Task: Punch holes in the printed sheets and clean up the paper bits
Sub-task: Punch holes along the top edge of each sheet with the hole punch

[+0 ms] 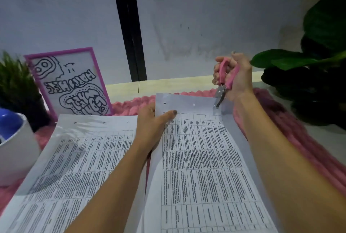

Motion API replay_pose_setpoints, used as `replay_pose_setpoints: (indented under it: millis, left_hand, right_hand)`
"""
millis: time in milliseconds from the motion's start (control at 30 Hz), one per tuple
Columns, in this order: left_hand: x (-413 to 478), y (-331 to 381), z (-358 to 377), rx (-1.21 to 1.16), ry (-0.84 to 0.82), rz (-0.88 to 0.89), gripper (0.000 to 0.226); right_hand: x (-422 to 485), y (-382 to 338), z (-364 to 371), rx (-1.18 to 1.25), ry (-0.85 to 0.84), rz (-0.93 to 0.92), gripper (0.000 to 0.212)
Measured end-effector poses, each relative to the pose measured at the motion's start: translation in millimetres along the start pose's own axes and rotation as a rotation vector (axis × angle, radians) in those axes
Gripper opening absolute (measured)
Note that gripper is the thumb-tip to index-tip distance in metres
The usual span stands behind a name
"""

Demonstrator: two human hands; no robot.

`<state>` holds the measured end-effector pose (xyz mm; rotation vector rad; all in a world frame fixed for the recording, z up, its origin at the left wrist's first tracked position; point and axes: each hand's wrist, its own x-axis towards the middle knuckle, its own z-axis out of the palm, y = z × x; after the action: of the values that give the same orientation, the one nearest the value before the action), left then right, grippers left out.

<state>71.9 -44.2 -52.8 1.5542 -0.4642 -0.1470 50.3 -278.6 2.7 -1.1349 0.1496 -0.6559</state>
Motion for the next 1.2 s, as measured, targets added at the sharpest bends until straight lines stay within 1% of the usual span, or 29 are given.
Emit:
replay_pose_setpoints:
  millis: [200, 333, 533, 800, 867, 967, 1133, 1200]
  left_hand:
    - [-2, 1, 0, 0.010, -0.020, 0.027, 0.025]
    - [-4, 2, 0, 0.012, -0.025, 0.021, 0.023]
    - [-1, -1, -1, -0.004, -0.019, 0.011, 0.023]
    - [-2, 0, 0, -0.018, -0.032, 0.008, 0.022]
    - [-1, -1, -1, -0.015, -0.024, 0.010, 0.021]
    - [0, -3, 0, 0.010, -0.006, 0.025, 0.015]
    - [2, -7, 1, 0.061, 0.048, 0.011, 0.017]
    - [4, -9, 1, 0.107, 0.074, 0.005, 0.016]
  right_hand:
    - [-2, 1, 5, -0.097, 0.029, -0.038, 0.034]
    - [-4, 1, 6, -0.078, 0.047, -0.035, 0.032]
    - [-4, 3, 10, -0.065, 0.129, -0.056, 0.025]
    - [-3, 7, 9, -0.039, 0.195, -0.059, 0.017]
    - [-2, 7, 8, -0.050, 0.155, -0.031, 0.018]
    - [-3, 3, 6, -0.052, 0.053, -0.005, 0.031]
    - [-16, -9, 5, -0.035, -0.041, -0.027, 0.043]
    - [-21, -14, 4, 0.003, -0.062, -0.045, 0.043]
